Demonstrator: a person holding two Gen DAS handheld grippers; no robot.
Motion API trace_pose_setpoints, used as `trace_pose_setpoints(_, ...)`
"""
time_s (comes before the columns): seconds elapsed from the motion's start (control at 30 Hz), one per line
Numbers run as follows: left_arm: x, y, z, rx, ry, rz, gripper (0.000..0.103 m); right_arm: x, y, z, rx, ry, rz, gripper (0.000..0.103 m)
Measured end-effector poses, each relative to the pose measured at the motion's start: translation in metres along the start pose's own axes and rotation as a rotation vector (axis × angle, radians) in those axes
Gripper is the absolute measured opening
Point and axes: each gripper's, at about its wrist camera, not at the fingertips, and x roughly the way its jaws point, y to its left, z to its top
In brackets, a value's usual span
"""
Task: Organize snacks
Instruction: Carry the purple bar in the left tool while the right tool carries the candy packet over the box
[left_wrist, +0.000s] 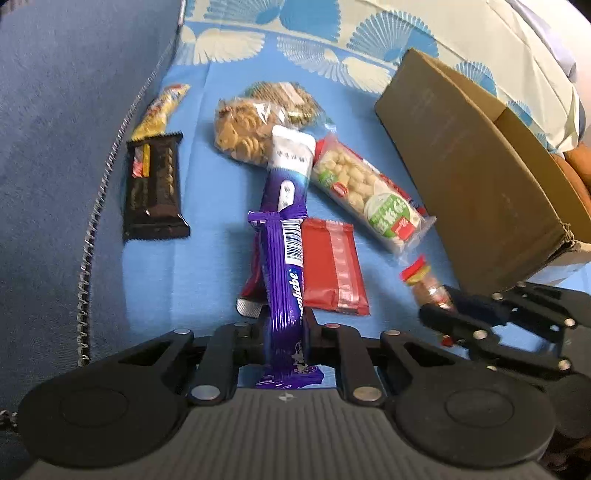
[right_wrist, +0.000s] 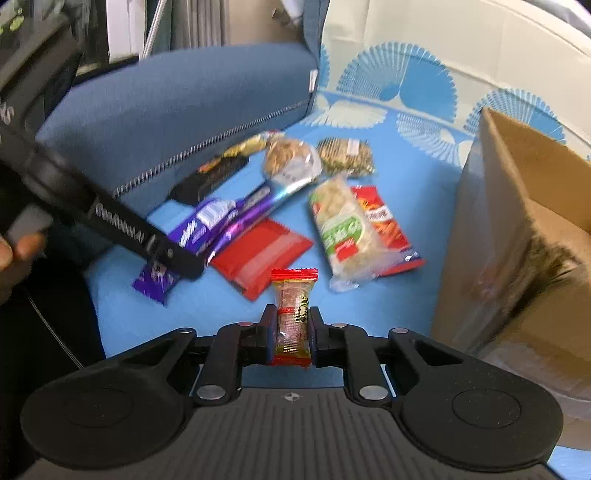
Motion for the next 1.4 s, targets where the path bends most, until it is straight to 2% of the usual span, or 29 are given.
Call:
trace_pose_setpoints(0.3,-0.028,0.006,-0.002,-0.048,-0.145,-0.029,0.016,-0.031,-0.013,0.015,0.068,-0.125,0.023,0.018)
trace_pose_setpoints(0.53,-0.039,-0.001,-0.002,-0.025,-0.198,0.001,0.016,-0.055,-0.026,0.029,0.107,-0.221,0.033,0.018)
trace_pose_setpoints(0.67,-0.048,-0.015,-0.005,0.018,-0.227,0.05,0.016,-0.071,-0.036,0.038,0.146,-0.289,0.034,0.018)
trace_pose_setpoints(0.8,-0.055,-0.028,-0.004,-0.033,-0.244,0.035,0.016,-0.084,-0.048,0.044,0.154,-0.353,0.017,0.018)
trace_pose_setpoints(0.9,-0.059,-0.044,0.001,-0.036,-0.259,0.015,0.016,-0.091,-0.055,0.047,0.141,-0.389,0.0,0.018)
trace_pose_setpoints(1.17,-0.072,-0.108,0.033,0.071,-0.333,-0.035,0.016,-0.103,-0.069,0.05,0.13,-0.456,-0.038,0.018)
trace_pose_setpoints(1.4,-0.07,-0.16,0.057,0.107,-0.383,-0.095,0.016,-0.114,-0.105,0.046,0.253,-0.488,-0.1,0.018)
